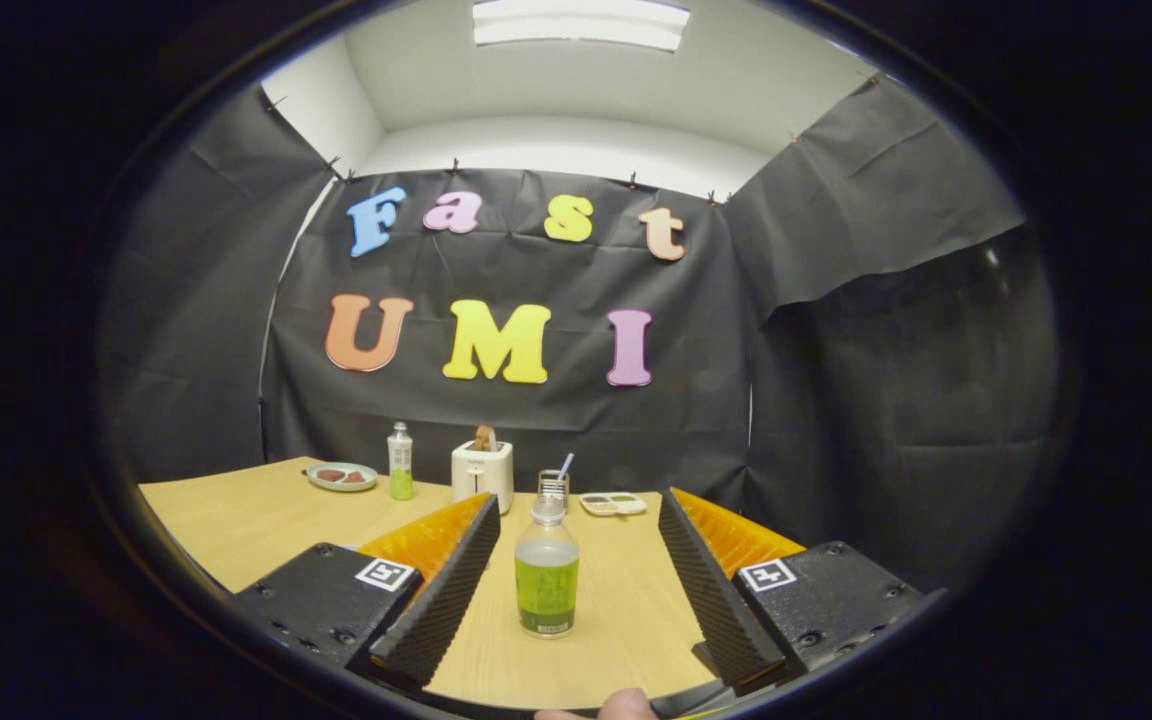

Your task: Take the bottle from table, then pour the juice into the cup, finally place the bottle on the coaster

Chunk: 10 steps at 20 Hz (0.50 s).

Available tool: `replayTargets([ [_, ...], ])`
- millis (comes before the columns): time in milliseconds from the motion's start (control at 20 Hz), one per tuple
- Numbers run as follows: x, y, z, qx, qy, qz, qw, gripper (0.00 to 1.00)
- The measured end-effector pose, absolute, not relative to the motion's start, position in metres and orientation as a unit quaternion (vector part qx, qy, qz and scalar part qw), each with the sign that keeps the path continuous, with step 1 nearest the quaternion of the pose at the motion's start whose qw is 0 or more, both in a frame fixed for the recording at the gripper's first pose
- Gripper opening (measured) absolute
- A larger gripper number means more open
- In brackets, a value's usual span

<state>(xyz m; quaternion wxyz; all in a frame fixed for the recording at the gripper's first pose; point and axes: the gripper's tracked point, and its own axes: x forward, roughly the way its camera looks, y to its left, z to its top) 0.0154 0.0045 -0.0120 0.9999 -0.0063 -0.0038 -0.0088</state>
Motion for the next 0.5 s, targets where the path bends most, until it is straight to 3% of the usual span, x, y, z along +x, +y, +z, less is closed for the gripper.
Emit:
replayTargets([
  [500,0.061,0.020,-0.064,0.014,0.047,0.009,0.999,1.00],
])
